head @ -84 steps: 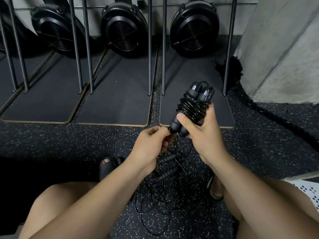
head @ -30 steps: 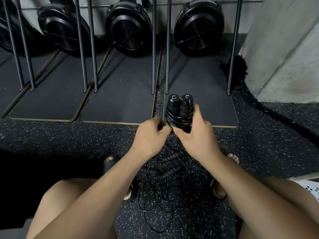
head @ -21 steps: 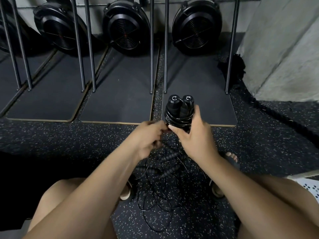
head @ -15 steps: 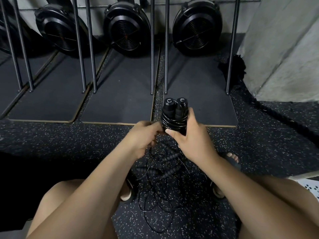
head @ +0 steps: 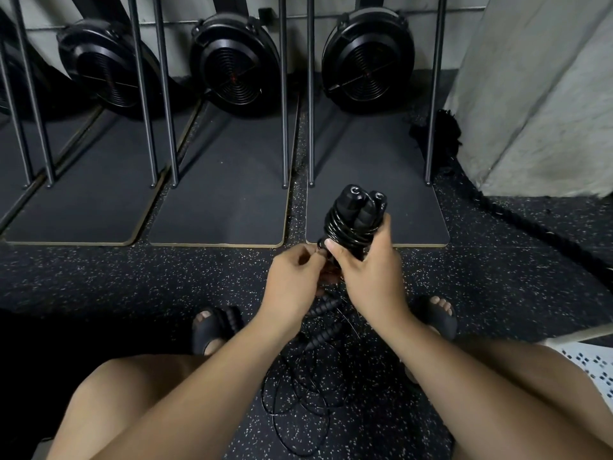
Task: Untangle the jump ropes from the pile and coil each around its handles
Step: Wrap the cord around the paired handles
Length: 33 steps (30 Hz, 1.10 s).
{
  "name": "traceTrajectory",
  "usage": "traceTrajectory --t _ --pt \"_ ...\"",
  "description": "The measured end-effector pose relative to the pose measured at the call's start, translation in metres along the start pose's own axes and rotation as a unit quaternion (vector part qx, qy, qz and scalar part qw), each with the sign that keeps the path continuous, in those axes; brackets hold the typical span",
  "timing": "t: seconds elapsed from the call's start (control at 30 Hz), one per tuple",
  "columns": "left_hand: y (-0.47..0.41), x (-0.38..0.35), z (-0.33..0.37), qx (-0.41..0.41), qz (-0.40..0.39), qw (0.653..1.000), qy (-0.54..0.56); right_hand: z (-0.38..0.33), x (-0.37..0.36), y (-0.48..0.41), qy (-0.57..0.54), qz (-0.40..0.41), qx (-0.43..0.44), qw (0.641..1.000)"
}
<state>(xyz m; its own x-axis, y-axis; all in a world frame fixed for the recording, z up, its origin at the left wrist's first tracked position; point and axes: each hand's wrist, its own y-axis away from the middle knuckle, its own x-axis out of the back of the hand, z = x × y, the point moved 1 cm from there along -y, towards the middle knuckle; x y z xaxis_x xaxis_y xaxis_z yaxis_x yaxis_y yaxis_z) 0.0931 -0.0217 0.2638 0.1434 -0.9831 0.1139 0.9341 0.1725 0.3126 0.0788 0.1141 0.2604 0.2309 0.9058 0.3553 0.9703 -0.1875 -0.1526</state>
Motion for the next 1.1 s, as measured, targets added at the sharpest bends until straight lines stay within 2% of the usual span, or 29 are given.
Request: traceTrajectory --t 0.1,0.27,0.33,0.4,0.5,0.57,0.67,0.77,0.87,1.03,1.1 --pt "-0.005 0.004 -0.003 0.056 -0.011 0.995 0.076 0.002 -0.002 -0.001 -0.020 -0.001 -0.008 1.000" --pt "-0.006 0.007 -0.002 0.045 -0.021 0.996 0.068 0.004 -0.003 -0.002 -0.035 -0.017 -0.015 0.999" --pt "-0.007 0.012 0.002 0.038 -0.037 0.998 0.027 0.005 0.000 -0.008 -0.037 -0.051 -0.032 0.998" --pt "-0.011 0.020 0.006 -0.015 -0.037 0.996 -0.086 0.003 0.005 -0.015 -0.050 -0.093 -0.062 0.992" --pt "-0.017 0.032 0.014 -0.124 -0.029 0.967 -0.219 0.000 0.018 -0.023 -0.192 -0.137 -0.157 0.959" --pt "-0.015 0.033 0.018 -0.151 -0.031 0.965 -0.213 -0.004 0.029 -0.024 -0.260 -0.154 -0.223 0.927" --pt "-0.007 0.025 0.026 -0.160 -0.044 0.977 -0.134 -0.009 0.045 -0.021 -0.333 -0.175 -0.272 0.886" --pt "0.001 0.012 0.032 -0.166 -0.055 0.983 -0.062 -0.018 0.062 -0.019 -0.368 -0.170 -0.277 0.871" --pt "0.009 -0.002 0.039 -0.153 -0.070 0.986 -0.015 -0.026 0.088 -0.011 -0.379 -0.150 -0.263 0.875" --pt "0.031 -0.037 0.051 -0.155 -0.123 0.977 -0.072 -0.011 0.139 0.019 -0.355 -0.108 -0.270 0.888" --pt "0.046 -0.068 0.051 -0.147 -0.180 0.969 -0.089 0.002 0.170 0.038 -0.346 -0.063 -0.280 0.893"
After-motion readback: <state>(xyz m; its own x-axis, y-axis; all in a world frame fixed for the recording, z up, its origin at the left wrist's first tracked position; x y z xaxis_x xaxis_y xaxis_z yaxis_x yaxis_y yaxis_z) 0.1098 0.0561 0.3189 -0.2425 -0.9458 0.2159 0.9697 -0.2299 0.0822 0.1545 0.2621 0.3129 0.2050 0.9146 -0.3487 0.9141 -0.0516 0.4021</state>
